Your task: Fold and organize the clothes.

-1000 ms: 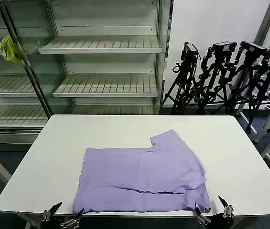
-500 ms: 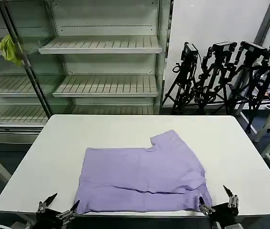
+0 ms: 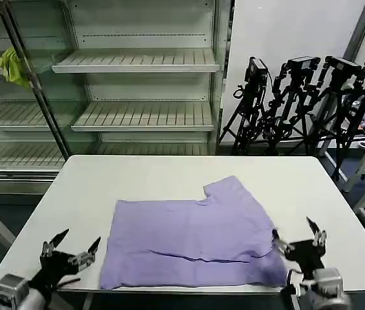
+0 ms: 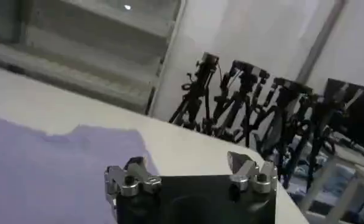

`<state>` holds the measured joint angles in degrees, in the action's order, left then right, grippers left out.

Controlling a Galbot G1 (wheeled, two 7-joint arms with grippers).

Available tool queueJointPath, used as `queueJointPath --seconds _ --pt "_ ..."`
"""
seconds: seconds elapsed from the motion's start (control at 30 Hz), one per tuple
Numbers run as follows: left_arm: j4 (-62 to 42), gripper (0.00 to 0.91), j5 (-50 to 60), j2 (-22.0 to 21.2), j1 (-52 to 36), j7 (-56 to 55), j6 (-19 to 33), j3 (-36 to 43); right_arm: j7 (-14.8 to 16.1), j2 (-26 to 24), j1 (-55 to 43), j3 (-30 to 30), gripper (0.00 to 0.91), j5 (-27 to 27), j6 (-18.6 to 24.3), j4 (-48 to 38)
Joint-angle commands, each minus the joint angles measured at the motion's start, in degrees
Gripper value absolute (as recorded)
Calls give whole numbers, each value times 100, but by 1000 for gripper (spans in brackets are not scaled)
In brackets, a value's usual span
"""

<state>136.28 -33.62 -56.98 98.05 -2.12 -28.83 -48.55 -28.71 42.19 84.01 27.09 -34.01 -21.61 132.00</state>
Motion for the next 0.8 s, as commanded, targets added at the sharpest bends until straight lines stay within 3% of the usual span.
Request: queueJointPath --seconds 0.03,0.1,0.17,0.37,0.8 --pt "-461 907 -868 87 -1396 -34 -407 121 941 95 -1639 -116 907 -818 51 -786" --pt "-780 907 -1011 171 -1630 -53 -426 339 1454 175 -2315 -383 907 -1159 -140 -1209" --pt "-1044 907 -1148 178 -1899 -57 -434 534 1722 278 -2823 -738 907 -1276 -310 -1537" --pt "-1687 907 -1310 351 -2356 -144 -434 1068 2015 713 -4022 -1811 907 -1572 -427 -2761" --pt "-2139 907 -1111 362 -2601 52 -420 1545 2382 1229 -5670 -3027 907 -1741 -307 -4893"
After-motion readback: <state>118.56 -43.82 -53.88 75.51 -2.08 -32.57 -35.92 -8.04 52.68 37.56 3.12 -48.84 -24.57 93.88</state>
